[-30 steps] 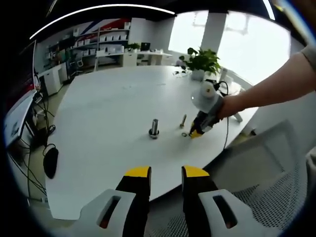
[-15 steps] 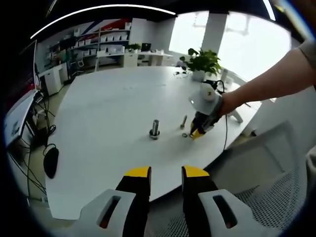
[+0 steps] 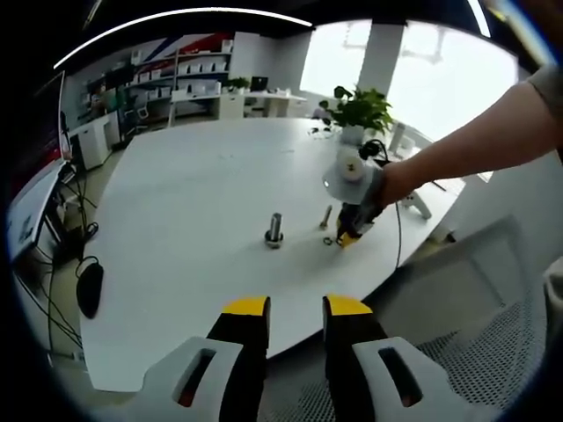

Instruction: Place the washer onto the threaded stud by aligning its center hole with the stud, sliding it down to the base, and recovering from edge contact or off-axis alignment until the washer reaches the visible bottom stop.

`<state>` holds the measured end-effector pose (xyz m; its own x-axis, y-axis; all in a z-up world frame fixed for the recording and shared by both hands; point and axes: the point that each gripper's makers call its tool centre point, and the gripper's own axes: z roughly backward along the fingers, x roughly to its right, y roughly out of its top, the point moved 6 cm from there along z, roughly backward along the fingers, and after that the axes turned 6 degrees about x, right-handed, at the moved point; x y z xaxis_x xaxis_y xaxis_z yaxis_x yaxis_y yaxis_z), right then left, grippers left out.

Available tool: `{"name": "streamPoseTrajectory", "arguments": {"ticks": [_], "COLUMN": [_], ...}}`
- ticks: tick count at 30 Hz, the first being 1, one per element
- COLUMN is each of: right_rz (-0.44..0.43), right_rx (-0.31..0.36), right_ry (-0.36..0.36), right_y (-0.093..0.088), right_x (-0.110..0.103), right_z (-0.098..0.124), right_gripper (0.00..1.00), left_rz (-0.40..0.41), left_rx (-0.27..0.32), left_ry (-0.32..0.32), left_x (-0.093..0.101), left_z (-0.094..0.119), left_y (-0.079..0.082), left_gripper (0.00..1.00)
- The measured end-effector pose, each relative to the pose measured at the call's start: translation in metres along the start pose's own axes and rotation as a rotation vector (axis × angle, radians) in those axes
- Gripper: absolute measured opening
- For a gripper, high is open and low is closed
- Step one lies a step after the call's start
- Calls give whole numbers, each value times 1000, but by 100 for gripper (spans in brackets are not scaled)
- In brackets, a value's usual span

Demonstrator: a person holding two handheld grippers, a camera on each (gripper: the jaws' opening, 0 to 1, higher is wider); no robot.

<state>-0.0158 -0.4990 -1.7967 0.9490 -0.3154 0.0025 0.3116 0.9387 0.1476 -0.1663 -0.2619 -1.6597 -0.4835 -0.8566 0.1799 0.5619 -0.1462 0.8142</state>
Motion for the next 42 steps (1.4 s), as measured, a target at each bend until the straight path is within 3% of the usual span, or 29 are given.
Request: {"name": "streamPoseTrajectory", "arguments": {"ticks": [9,17,19,25,32,42], "right_rz": [-74,-118,-190,-192,-303,-301], "right_rx": [45,195,203,185,255,307], "right_ry": [-40,-119,-119,-124,-146,-190], "right_y": [-3,-14,-15,-20,-17,-12], "right_x": [-4,-9,-8,-5,14,24], "right_z": [2,4,4,10,31,51], "right_gripper": [14,13,13,13,13,13], "left_rz": [-1,-4,-4,-3,-3,-7], "left_rx": [-1,0,1,5,5,6], "left_ry": [-3,-10,-10,-8,-8,-12], "left_x": [0,1,1,1,1,2], "left_z": [0,1,1,1,0,0], "left_y": [0,0,1,1,1,1], "left_gripper": [21,21,21,21,21,21]}}
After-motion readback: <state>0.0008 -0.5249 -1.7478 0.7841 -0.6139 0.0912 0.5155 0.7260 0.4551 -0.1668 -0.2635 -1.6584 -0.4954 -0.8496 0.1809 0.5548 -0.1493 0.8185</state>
